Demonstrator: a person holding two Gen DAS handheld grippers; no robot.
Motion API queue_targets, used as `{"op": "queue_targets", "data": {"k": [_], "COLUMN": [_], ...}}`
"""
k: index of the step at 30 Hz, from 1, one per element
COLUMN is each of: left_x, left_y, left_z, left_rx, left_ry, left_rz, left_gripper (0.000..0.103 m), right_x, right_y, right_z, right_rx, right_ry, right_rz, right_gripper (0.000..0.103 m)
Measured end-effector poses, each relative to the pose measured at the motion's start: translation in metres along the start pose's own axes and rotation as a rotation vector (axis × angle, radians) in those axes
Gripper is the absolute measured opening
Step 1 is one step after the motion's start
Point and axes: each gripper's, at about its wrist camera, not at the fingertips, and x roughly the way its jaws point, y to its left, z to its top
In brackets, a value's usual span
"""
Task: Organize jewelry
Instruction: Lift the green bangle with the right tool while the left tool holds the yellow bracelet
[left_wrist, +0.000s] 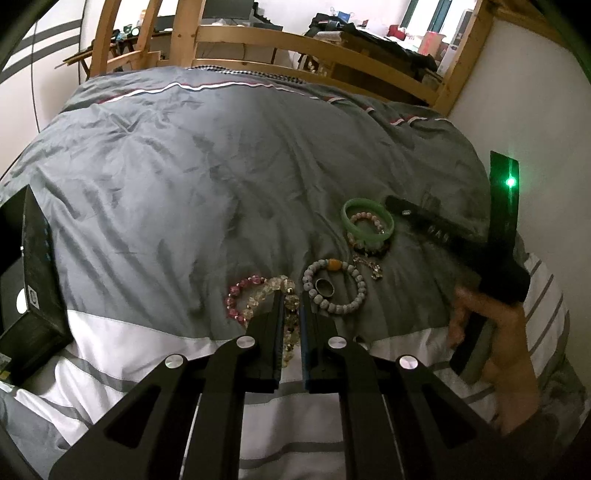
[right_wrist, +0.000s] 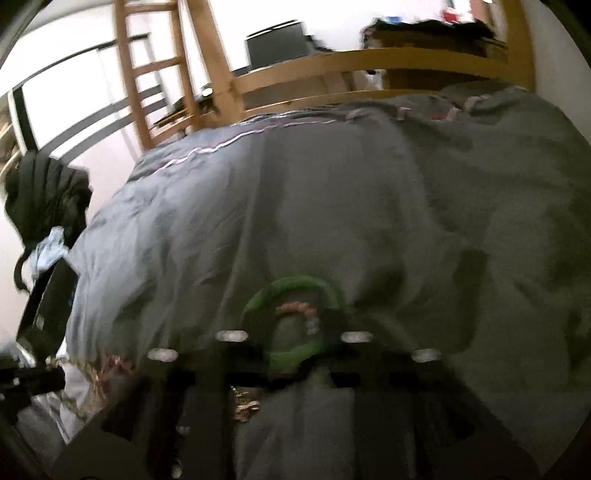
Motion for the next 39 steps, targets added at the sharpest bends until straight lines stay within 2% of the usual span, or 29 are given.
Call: {"op": "queue_targets", "data": {"k": [1, 2, 7, 11, 12, 17, 19, 20, 22, 24, 29, 31, 35, 39], "left_x": [0.0, 0.0, 0.001, 0.001, 0.001, 0.002, 0.002, 0.002, 0.002, 0.002, 0.002, 0.002, 0.003, 0.002], "left_y": [0.0, 0.0, -0.001, -0.002, -0.002, -0.004, -0.004, -0.004, -0.004, -0.004, -0.004, -0.004, -0.003, -0.004], "left_z": [0.0, 0.0, 0.001, 0.0, 0.001, 0.001, 0.0, 0.0, 0.0, 0.0, 0.0, 0.0, 0.0, 0.001], "left_rx": [-0.001, -0.002, -0.003, 0.005, 0.005, 0.008, 0.01, 0.01, 0.007, 0.004, 0.002, 0.003, 0.002, 0.0], "left_ry": [0.0, 0.0, 0.006, 0.008, 0.008, 0.011, 0.011, 0.011, 0.012, 0.013, 0.013, 0.013, 0.013, 0.011], "left_rz": [0.0, 0.0, -0.005, -0.004, -0.004, -0.004, -0.002, -0.002, -0.003, -0.003, -0.004, -0.004, -0.005, -0.005], "left_gripper": [0.006, 0.006, 0.006, 0.007, 0.007, 0.007, 0.007, 0.007, 0.007, 0.007, 0.007, 0.007, 0.007, 0.007], "right_x": [0.0, -0.001, 0.017, 0.047, 0.051, 0.046, 0.047, 0.048, 0.046, 0.041, 0.031, 0.03, 0.031, 0.02], "right_y": [0.006, 0.011, 0.025, 0.024, 0.021, 0.005, 0.001, 0.002, 0.004, 0.001, -0.045, -0.054, -0.05, -0.053], "right_z": [-0.002, -0.003, -0.012, -0.024, -0.026, -0.02, -0.021, -0.021, -0.02, -0.021, -0.018, -0.017, -0.017, -0.016], "right_rx": [-0.02, -0.038, -0.122, -0.163, -0.141, -0.042, -0.029, -0.033, -0.039, -0.003, 0.25, 0.308, 0.306, 0.336], "right_ry": [-0.017, -0.026, 0.025, 0.114, 0.117, 0.071, 0.077, 0.076, 0.065, 0.05, 0.005, -0.007, -0.013, -0.068], "right_rz": [0.037, 0.048, 0.032, -0.109, -0.109, -0.037, -0.013, -0.018, -0.017, -0.016, 0.094, 0.148, 0.165, 0.252], "right_gripper": [0.077, 0.078, 0.073, 0.071, 0.07, 0.057, 0.044, 0.042, 0.018, 0.013, 0.011, 0.01, 0.01, 0.01]}}
